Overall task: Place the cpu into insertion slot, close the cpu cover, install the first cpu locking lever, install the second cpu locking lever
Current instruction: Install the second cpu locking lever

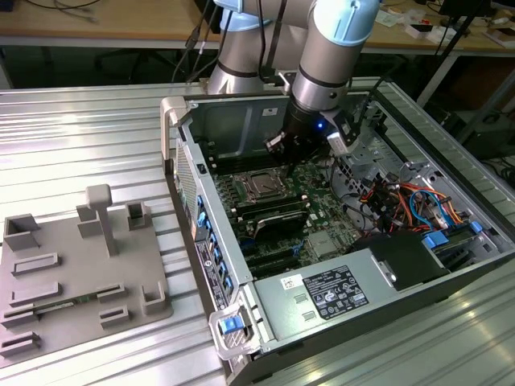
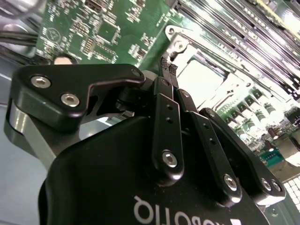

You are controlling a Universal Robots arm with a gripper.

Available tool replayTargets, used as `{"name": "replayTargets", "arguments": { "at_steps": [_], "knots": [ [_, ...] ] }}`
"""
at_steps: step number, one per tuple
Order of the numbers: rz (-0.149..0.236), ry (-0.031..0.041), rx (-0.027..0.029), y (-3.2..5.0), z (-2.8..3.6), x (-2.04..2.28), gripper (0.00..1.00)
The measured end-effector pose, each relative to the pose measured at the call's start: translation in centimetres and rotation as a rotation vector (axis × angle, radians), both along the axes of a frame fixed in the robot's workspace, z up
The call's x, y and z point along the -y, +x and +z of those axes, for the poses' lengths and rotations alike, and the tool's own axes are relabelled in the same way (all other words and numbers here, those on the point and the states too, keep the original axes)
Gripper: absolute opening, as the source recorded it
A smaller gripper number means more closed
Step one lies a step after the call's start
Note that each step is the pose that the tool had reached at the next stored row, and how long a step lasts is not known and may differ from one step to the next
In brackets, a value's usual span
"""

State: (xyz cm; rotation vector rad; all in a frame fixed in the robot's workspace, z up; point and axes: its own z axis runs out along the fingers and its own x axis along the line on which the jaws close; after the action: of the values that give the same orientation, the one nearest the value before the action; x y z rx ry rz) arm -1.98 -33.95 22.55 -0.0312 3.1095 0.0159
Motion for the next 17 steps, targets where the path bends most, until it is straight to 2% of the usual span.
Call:
{"name": "replayTargets", "arguments": {
  "at_steps": [2,7,11,15,17],
  "knots": [
    [0.000,-0.0003,0.0000,0.10,-0.01,0.10,0.11],
    [0.000,-0.0004,0.0000,-0.04,-0.06,0.97,0.11],
    [0.000,-0.0004,0.0001,-0.49,-0.09,1.66,0.11],
    [0.000,-0.0005,0.0000,-0.56,-0.09,2.64,0.11],
    [0.000,-0.0003,0.0001,-0.56,-0.10,2.75,0.11]
  ]
}}
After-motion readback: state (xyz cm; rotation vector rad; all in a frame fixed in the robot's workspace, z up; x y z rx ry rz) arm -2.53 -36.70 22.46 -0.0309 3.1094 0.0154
